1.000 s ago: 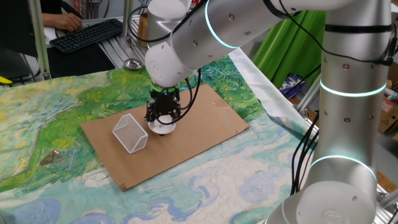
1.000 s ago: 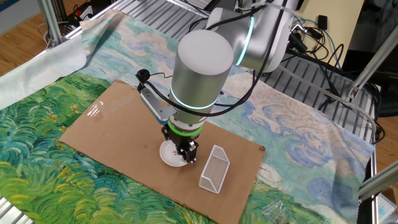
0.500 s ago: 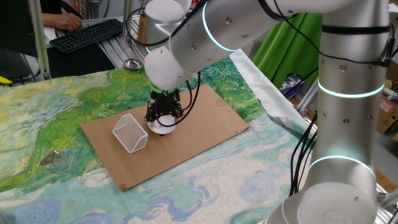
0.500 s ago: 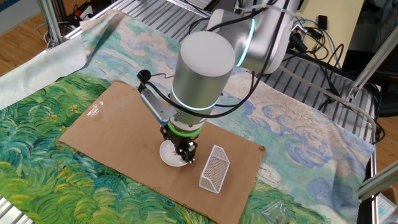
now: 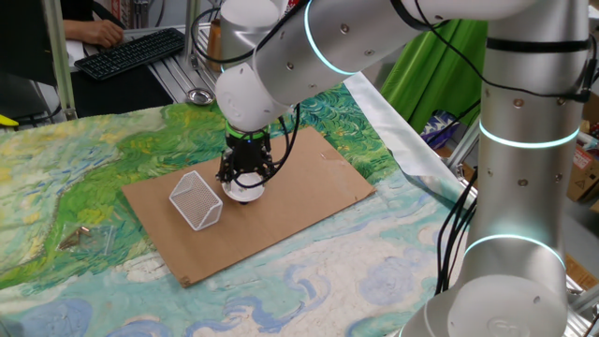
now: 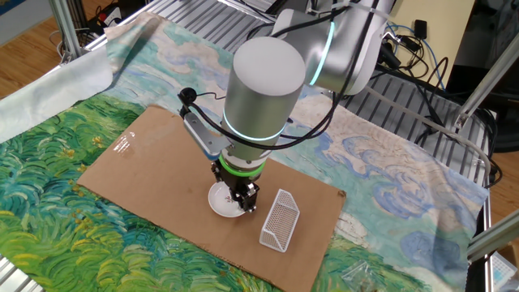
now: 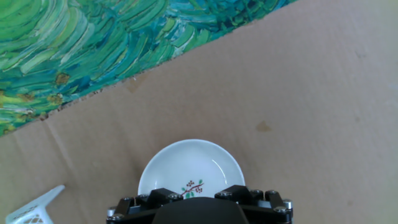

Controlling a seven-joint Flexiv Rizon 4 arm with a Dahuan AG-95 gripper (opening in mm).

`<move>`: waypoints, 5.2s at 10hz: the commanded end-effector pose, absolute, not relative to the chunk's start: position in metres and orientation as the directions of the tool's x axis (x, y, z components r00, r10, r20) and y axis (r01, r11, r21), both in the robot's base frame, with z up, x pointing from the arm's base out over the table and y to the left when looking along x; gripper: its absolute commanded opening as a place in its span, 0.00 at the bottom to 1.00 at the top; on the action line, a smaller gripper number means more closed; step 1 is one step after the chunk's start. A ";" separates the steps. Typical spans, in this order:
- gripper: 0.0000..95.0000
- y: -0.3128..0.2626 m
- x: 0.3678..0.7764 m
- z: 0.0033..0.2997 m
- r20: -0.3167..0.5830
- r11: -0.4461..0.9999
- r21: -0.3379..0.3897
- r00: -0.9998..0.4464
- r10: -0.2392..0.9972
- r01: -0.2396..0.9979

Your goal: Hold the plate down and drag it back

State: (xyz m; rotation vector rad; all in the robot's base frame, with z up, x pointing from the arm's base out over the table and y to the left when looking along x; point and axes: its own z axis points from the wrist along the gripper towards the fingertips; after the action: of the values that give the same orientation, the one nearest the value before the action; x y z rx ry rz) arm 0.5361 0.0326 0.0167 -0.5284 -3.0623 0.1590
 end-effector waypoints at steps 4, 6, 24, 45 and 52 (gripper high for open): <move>0.80 0.037 0.543 0.016 0.019 0.937 -0.092 -0.940 0.341 0.338; 0.80 0.038 0.544 0.017 0.023 0.936 -0.080 -0.938 0.345 0.342; 0.80 0.031 0.544 0.013 -0.006 0.933 -0.130 -0.941 0.338 0.336; 0.20 0.030 0.544 0.015 0.032 0.947 -0.074 -0.949 0.314 0.311; 0.20 0.016 0.548 0.017 0.032 0.953 -0.073 -0.954 0.298 0.295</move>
State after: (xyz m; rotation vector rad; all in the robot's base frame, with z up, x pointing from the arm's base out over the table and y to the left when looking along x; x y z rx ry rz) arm 0.5476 0.0147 0.0161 -0.4633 -3.0625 0.1034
